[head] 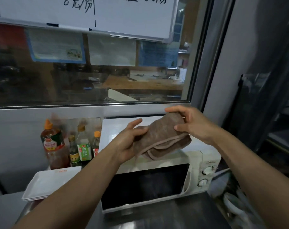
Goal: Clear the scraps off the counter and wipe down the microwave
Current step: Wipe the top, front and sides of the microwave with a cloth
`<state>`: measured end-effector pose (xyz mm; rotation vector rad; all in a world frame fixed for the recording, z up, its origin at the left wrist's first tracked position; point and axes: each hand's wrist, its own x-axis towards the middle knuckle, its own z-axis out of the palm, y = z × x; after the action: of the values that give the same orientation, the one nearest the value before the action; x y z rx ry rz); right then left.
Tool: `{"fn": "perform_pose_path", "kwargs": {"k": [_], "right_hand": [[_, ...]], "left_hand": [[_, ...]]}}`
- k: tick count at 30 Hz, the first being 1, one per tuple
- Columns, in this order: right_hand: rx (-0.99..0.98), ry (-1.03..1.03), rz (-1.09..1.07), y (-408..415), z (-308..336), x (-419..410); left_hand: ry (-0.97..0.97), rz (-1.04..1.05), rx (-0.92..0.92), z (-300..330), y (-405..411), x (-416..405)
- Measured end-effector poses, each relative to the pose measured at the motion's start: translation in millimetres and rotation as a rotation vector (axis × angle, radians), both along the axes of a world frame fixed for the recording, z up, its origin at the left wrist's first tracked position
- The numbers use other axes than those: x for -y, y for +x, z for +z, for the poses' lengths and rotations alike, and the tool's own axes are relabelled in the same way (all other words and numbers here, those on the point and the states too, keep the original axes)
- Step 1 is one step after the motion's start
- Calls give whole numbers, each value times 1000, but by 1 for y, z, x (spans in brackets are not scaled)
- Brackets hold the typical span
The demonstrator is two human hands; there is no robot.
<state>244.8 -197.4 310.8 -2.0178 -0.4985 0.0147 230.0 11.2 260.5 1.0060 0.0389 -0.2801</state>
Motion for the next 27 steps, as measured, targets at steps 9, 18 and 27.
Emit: {"fn": "perform_pose_path", "kwargs": {"k": [9, 18, 27], "right_hand": [[228, -425, -219, 36, -26, 64], [72, -232, -363, 141, -46, 141], [214, -624, -492, 235, -85, 120]], "left_hand": [[1141, 120, 429, -1, 27, 59], [962, 1, 225, -7, 100, 140], [1319, 31, 187, -35, 157, 165]]}}
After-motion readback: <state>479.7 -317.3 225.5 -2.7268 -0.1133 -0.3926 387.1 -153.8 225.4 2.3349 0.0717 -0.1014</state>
